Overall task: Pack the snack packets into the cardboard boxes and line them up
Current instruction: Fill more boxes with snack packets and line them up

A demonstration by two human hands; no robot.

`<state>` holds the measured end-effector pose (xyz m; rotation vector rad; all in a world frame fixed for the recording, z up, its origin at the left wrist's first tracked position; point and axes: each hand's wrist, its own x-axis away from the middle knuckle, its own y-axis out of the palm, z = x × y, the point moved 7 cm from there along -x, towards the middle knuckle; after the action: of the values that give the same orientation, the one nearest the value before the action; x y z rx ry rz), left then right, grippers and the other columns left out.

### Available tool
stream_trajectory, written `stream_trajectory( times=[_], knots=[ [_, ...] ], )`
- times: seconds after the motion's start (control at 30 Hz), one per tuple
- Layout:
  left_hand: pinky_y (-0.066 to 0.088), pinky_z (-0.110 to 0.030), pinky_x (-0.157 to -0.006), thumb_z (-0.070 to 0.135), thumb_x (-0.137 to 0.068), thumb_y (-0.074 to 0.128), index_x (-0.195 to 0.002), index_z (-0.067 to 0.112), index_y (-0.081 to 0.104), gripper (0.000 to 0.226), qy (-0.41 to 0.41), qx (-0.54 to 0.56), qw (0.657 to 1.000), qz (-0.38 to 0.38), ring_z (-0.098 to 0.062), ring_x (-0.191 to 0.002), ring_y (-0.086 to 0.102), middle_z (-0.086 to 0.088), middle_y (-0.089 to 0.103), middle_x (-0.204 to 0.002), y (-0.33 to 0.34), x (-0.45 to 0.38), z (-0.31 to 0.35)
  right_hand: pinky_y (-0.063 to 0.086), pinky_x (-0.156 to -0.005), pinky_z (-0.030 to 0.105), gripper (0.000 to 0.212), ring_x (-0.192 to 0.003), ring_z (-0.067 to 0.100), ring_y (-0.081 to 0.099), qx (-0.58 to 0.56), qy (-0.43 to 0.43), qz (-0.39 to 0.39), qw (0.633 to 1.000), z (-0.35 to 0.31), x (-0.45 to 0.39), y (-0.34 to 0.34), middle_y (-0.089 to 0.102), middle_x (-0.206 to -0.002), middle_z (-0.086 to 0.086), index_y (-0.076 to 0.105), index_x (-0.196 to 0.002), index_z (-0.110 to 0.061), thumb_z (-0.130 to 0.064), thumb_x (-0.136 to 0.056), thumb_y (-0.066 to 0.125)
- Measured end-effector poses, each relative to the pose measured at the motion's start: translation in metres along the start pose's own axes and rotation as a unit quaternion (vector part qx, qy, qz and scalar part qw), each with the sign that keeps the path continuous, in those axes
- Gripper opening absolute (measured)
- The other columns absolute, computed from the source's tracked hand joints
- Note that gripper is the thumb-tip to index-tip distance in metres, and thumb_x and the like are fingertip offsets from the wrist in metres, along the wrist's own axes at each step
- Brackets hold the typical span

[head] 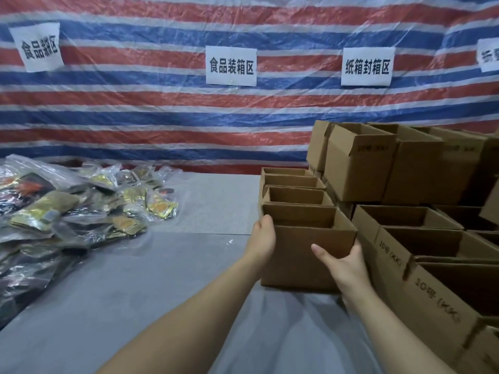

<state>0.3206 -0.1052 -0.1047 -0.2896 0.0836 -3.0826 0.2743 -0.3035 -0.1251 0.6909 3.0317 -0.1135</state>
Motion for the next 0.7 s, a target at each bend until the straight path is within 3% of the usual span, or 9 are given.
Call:
stream_trajectory(
  times=[0.3, 0.5, 0.63, 0.7],
  knots=[
    [0.032, -0.052, -0.115, 0.055, -0.096, 0.014, -0.15, 0.023, 0.034, 0.066, -0.007, 0.009, 1.0, 0.006, -0.032, -0.133, 0.044, -0.008, 0.047, -0.147, 0.005, -0.033, 0.007, 0.055, -0.078, 0.037, 0.104, -0.107, 0.023, 0.058, 0.001, -0.002, 0.001, 1.0, 0.005, -0.041, 0.012, 0.054, -0.12, -0.002, 0.032, -0.149, -0.028, -0.04, -0.065, 0.092],
    [0.023, -0.051, -0.119, 0.078, -0.089, 0.012, -0.157, 0.024, 0.018, 0.087, -0.029, -0.035, 0.999, 0.011, -0.033, -0.145, 0.03, -0.006, 0.029, -0.16, -0.007, -0.013, 0.012, 0.051, -0.096, 0.052, 0.1, -0.122, 0.037, 0.057, 0.049, 0.044, 0.042, 0.997, 0.011, -0.031, 0.008, 0.054, -0.139, 0.012, 0.03, -0.152, -0.018, -0.047, -0.073, 0.086],
    [0.021, -0.051, -0.118, 0.08, -0.087, 0.012, -0.157, 0.021, 0.019, 0.091, 0.013, -0.113, 0.993, 0.031, -0.032, -0.147, 0.026, -0.006, 0.025, -0.162, -0.047, 0.015, 0.013, 0.053, -0.096, 0.054, 0.072, -0.112, 0.039, 0.061, 0.071, 0.121, 0.067, 0.988, 0.021, 0.004, 0.002, 0.06, -0.129, 0.016, 0.042, -0.143, -0.011, -0.052, -0.09, 0.069],
    [0.026, -0.048, -0.116, 0.074, -0.093, 0.02, -0.154, 0.018, 0.025, 0.083, 0.043, -0.16, 0.985, 0.051, -0.031, -0.145, 0.031, -0.006, 0.031, -0.159, -0.079, 0.035, 0.007, 0.051, -0.097, 0.052, 0.058, -0.112, 0.038, 0.059, 0.125, 0.101, 0.082, 0.984, 0.015, 0.028, 0.004, 0.059, -0.13, 0.015, 0.044, -0.141, -0.011, -0.043, -0.096, 0.062]
  ],
)
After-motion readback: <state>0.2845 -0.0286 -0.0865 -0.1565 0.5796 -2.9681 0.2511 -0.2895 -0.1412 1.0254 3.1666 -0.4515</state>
